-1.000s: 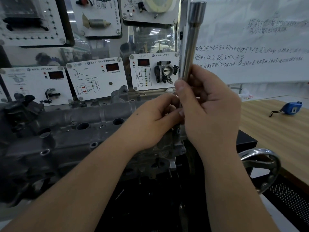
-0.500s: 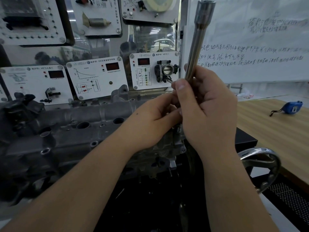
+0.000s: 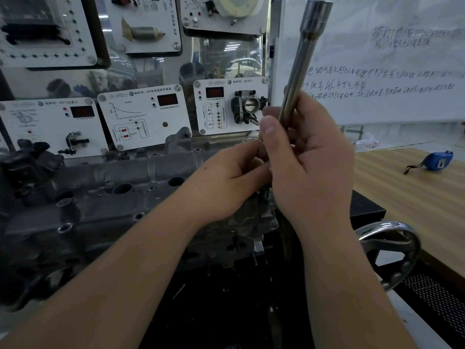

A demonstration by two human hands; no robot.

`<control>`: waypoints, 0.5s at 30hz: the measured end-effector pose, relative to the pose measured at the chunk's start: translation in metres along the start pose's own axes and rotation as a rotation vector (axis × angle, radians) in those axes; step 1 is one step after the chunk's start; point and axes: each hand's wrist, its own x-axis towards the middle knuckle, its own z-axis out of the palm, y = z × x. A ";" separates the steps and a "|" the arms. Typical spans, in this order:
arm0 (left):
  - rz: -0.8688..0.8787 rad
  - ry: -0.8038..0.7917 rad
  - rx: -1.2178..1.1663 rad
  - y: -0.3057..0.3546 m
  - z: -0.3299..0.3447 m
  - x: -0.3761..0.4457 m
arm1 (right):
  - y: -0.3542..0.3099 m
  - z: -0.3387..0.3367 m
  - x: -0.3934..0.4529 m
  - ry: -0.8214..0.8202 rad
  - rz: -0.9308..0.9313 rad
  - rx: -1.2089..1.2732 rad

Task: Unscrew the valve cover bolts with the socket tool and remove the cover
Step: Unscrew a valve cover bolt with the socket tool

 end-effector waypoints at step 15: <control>0.037 0.004 0.001 0.000 0.000 0.000 | 0.001 0.005 -0.002 0.072 0.029 0.095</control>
